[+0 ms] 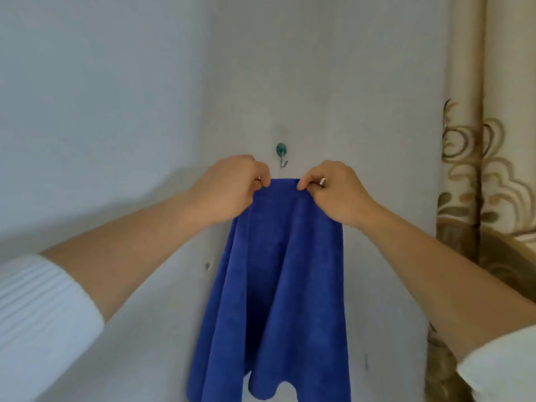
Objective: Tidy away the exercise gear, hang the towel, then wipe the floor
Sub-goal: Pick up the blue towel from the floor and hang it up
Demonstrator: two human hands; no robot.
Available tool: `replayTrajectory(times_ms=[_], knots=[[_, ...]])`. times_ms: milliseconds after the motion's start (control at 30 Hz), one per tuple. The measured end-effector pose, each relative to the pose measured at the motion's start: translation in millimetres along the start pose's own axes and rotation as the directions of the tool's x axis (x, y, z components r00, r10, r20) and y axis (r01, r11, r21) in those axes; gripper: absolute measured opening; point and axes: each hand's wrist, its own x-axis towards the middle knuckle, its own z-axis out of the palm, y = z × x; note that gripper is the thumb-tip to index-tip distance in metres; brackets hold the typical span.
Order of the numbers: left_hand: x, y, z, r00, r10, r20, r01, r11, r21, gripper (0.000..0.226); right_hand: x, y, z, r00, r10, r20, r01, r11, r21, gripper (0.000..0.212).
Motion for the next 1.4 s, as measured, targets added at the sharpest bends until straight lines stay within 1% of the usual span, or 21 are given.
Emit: replayTrajectory(times_ms=[33,67,100,133,200,300,400,500,567,667,733,800,867,967,1000,1067,1133,1167,1233,1333,1400], knots=[[10.2,-2.1,1.7,0.999,0.026,0.027,-0.029,0.992,0.121,0.026,8.4,4.2,2.1,0.997,-0.072,0.008,0.072,0.979,-0.191,0.027],[19.5,-2.9,3.4,0.998,0.036,0.043,-0.045,0.974,0.22,0.029,15.4,6.9,3.5,0.991,-0.132,0.024,0.131,0.927,-0.35,0.027],[27.8,-1.6,4.3,0.998,0.04,0.041,-0.05,0.952,0.303,0.031,20.8,8.0,4.1,0.985,-0.169,0.031,0.164,0.876,-0.454,0.028],[35.8,-0.1,4.4,0.999,0.044,0.021,-0.048,0.927,0.372,0.033,25.8,8.5,4.4,0.982,-0.186,0.023,0.172,0.844,-0.507,0.029],[49.6,2.0,2.8,0.997,0.071,-0.032,-0.047,0.88,0.473,0.034,35.7,9.9,4.6,0.982,-0.19,-0.013,0.155,0.838,-0.523,0.032],[64.4,-0.6,5.6,0.99,0.131,-0.052,-0.077,0.812,0.579,0.032,52.3,20.9,9.3,0.988,-0.154,-0.011,0.132,0.881,-0.455,0.039],[70.3,-2.5,16.9,0.994,0.094,-0.063,-0.039,0.811,0.584,0.03,64.6,32.5,17.7,0.994,-0.094,0.051,0.106,0.923,-0.371,0.045],[71.8,-2.3,29.2,0.995,0.09,-0.044,-0.044,0.793,0.607,0.03,69.6,37.7,28.8,0.996,-0.028,0.084,0.049,0.966,-0.252,0.041],[73.4,-2.9,34.4,0.995,0.09,-0.044,-0.045,0.795,0.606,0.029,70.9,39.2,33.6,0.994,0.034,0.102,-0.017,0.988,-0.157,0.034],[74.2,-1.2,40.2,0.997,0.065,-0.043,-0.029,0.815,0.578,0.026,70.6,45.1,35.6,0.981,0.131,0.142,-0.13,0.991,-0.012,0.031],[72.0,0.5,44.5,0.998,0.061,-0.027,-0.034,0.816,0.577,0.023,67.4,51.3,35.9,0.944,0.226,0.239,-0.251,0.965,0.081,0.027],[69.1,1.3,47.5,0.997,0.081,0.011,-0.071,0.8,0.596,0.019,63.2,56.7,36.6,0.902,0.277,0.332,-0.344,0.925,0.164,0.023],[67.2,0.6,50.1,0.997,0.076,0.031,-0.079,0.795,0.602,0.018,63.3,60.5,33.4,0.9,0.272,0.339,-0.348,0.919,0.185,0.022],[65.5,1.1,49.1,1.0,0.005,0.03,-0.02,0.858,0.513,0.021,65.3,62.3,29.3,0.942,0.225,0.25,-0.255,0.962,0.094,0.023],[63.0,2.1,49.2,0.999,-0.007,0.041,-0.014,0.872,0.489,0.023,63.3,62.5,31.1,0.943,0.213,0.255,-0.242,0.966,0.089,0.022],[53.7,3.2,52.6,0.997,0.012,0.073,-0.047,0.873,0.485,0.024,54.1,63.2,41.8,0.912,0.2,0.357,-0.259,0.958,0.126,0.019],[40.1,1.5,57.8,0.994,0.075,0.076,-0.104,0.856,0.506,0.026,43.6,65.4,54.0,0.875,0.196,0.443,-0.286,0.947,0.146,0.02],[32.9,-0.4,59.4,0.991,0.114,0.066,-0.132,0.843,0.522,0.028,40.9,68.6,58.9,0.882,0.184,0.433,-0.274,0.95,0.153,0.019],[18.7,-3.7,58.9,0.983,0.172,0.057,-0.174,0.807,0.565,0.035,38.0,73.4,65.2,0.935,0.154,0.321,-0.218,0.961,0.173,0.017],[-4.0,-5.2,49.2,0.979,0.18,0.094,-0.2,0.772,0.604,0.039,28.4,68.7,67.9,0.988,0.141,0.054,-0.151,0.956,0.252,0.019],[-22.2,-5.0,33.9,0.984,0.157,0.088,-0.178,0.774,0.607,0.04,16.1,56.3,66.9,0.985,0.128,-0.116,-0.094,0.961,0.259,0.019]])
